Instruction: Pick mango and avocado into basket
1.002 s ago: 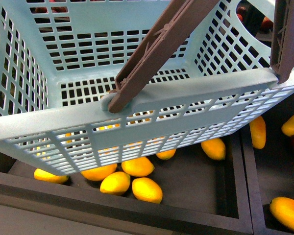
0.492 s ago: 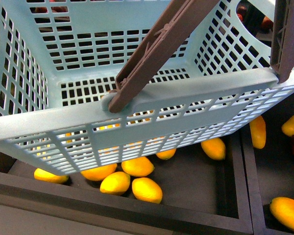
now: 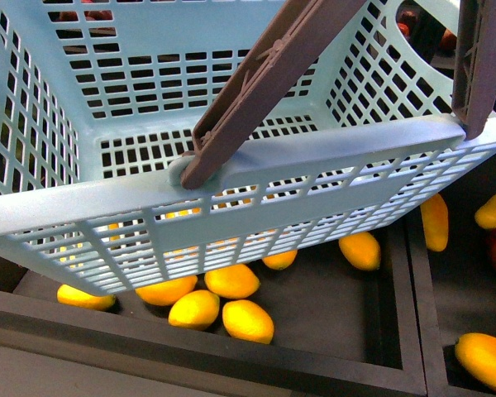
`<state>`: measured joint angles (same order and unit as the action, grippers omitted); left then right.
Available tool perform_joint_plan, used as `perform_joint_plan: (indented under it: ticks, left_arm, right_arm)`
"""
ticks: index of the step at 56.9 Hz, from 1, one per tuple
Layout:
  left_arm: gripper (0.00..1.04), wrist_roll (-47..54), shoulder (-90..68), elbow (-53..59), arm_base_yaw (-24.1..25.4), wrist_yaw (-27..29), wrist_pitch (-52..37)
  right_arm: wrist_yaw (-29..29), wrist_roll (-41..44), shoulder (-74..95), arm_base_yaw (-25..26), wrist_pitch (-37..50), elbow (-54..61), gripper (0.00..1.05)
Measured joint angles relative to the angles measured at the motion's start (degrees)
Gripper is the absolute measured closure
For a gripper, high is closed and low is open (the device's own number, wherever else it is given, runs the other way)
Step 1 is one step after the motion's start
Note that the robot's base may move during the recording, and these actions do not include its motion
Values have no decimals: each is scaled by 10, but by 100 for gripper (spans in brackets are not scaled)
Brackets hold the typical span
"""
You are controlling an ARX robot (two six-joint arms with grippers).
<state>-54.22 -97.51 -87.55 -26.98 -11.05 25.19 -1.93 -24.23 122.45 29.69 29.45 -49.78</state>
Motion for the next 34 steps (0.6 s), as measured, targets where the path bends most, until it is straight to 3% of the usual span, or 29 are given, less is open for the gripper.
perform_joint_plan:
  ticks: [13,34]
  left_arm:
    - [99,0,0,0,0,-1,0]
    - [99,0,0,0,0,0,0]
  right_arm:
    - [-62,50,-219,-43,-55,108,42]
    - [-87,7,-424,-144,-137,117,42]
